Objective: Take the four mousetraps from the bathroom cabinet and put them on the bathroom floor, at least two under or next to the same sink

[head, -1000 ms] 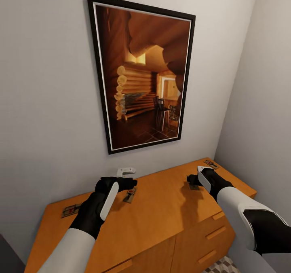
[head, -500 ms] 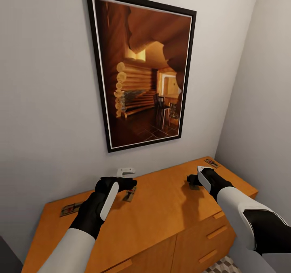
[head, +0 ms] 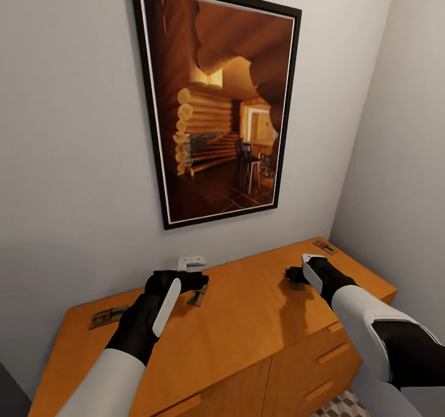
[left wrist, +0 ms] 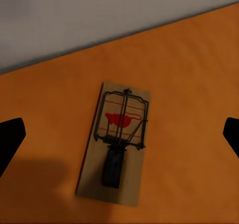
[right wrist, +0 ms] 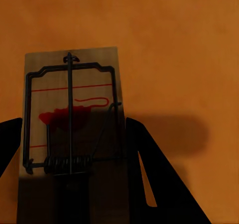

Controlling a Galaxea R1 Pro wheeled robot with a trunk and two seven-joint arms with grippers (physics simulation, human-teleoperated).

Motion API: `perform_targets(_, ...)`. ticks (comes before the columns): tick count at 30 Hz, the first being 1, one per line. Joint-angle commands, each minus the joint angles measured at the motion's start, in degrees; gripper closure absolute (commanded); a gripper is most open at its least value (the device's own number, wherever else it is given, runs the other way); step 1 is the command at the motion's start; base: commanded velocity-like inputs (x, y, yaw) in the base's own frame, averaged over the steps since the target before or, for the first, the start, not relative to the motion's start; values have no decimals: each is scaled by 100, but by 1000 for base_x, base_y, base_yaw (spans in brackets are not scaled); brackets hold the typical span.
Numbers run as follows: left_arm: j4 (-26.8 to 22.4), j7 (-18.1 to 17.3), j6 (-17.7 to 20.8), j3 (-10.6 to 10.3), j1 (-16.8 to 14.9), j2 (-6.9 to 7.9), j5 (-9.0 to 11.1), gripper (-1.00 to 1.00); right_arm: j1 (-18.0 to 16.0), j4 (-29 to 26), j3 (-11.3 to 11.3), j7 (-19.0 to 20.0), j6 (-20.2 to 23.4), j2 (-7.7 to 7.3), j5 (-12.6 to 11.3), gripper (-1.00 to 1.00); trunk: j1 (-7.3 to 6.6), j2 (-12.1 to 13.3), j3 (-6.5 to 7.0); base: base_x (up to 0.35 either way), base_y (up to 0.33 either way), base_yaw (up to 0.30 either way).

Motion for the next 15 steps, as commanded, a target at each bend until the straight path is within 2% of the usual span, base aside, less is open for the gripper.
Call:
perform_targets(1, -6, 55, 20, -7, -5, 1, 61, -100, -3, -12, 10, -41, 23, -1, -80, 100, 24, -48, -27, 0, 0, 0)
perform_targets(15, -5, 47, 20, -13, 0, -11, 61, -100, 0, -13, 10, -41, 23, -1, -80, 100, 309, -570, -260, 0, 0, 0)
